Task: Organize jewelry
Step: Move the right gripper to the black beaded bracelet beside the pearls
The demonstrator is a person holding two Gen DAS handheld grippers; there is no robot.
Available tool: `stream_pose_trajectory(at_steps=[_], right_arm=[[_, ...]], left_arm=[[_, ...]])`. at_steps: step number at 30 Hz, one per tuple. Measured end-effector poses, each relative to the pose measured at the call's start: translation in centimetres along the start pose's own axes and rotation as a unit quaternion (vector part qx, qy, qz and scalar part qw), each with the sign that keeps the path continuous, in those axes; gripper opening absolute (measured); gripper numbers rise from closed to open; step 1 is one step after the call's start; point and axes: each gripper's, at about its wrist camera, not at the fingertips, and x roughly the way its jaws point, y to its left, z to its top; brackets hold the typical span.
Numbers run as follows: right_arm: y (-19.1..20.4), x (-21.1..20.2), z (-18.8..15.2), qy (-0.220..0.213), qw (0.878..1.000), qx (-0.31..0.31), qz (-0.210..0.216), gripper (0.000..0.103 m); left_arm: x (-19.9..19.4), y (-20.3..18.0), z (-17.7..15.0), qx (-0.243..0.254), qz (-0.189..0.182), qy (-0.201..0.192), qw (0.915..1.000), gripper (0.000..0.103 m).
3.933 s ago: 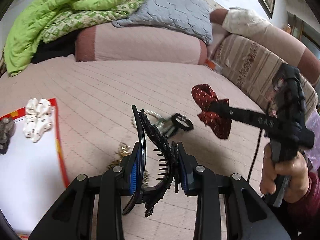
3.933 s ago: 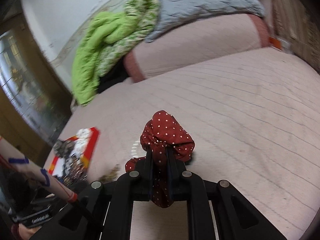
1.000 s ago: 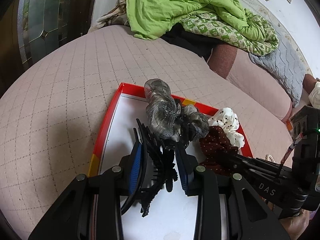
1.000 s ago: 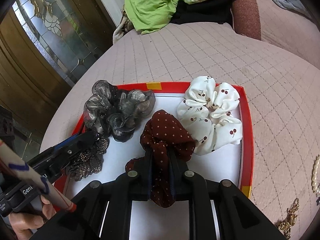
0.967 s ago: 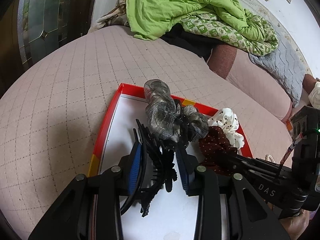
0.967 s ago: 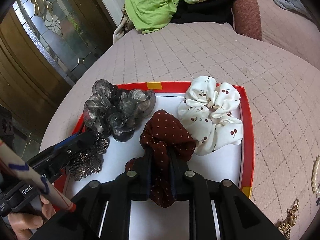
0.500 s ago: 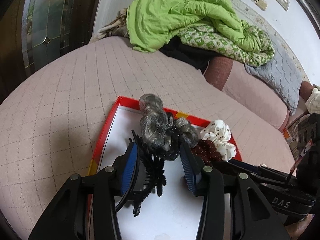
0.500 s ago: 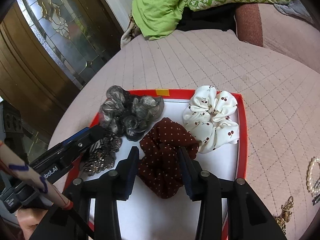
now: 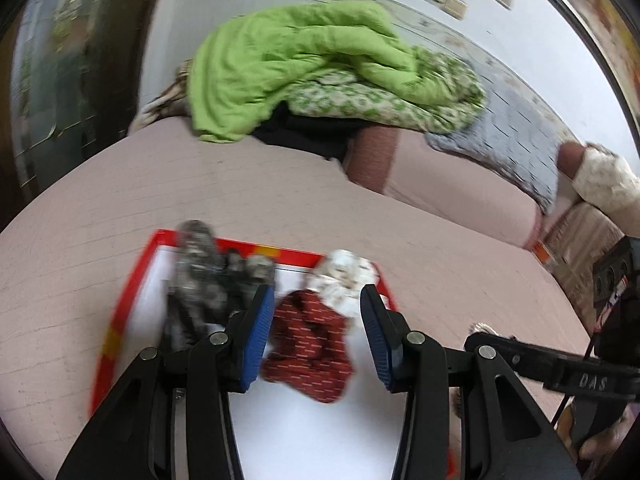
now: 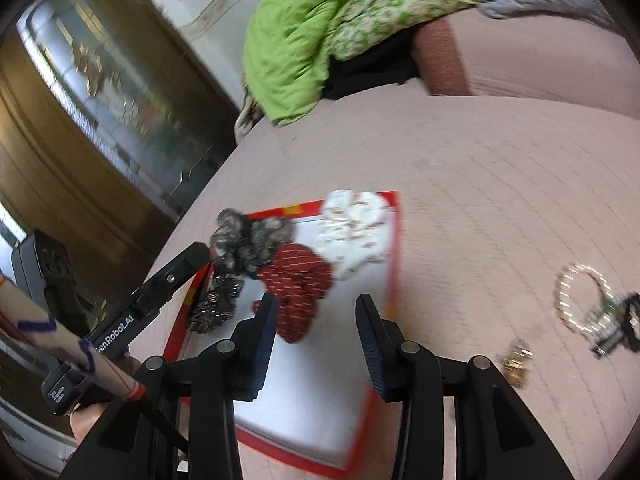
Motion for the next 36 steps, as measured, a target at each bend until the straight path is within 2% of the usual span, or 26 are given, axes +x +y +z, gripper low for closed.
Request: stream_pose_trajectory(at_steps=[8,15,19,22,29,36], right_arm=[[-8.1,-6.1,-1.0,-0.045,0.996,0.069,-0.034,0.044],[-15.7,-10.8,-2.1,-0.087,0.982,0.146,-0.080,0.044],[-18.3,-12.2,-2.8,-0.092,0.978,0.163,-0.091,0.044],[-19.8,-12.7,-3.2,-0.090,0.976,0.174,-0.095,0.044],[-22.3,-14.5,-4.0,-0.099,0.972,0.193,-0.095,0.044],[-23.7,-15.4,-4.2,-0.102,0.969,0.202,-0.095,0.044]], left_arm=[[1.3,-6.6,-1.8,0.038,-0.075,0.055,0.9949,0.043],[3.3,-14.0,-5.9,0.100,-0.129,0.138,0.9768,0.043],[4.9,-16.9,-8.0,0.147,-0.116,0.170,0.9674,0.043],[6.5,-17.5,-8.8,0.153,-0.097,0.192,0.9644,0.043],[8.7,-18.4,-10.4,0.170,-0.058,0.212,0.9606,0.043],[9.0,-18.3,-10.2,0.166,-0.059,0.211,0.9615,0.043]])
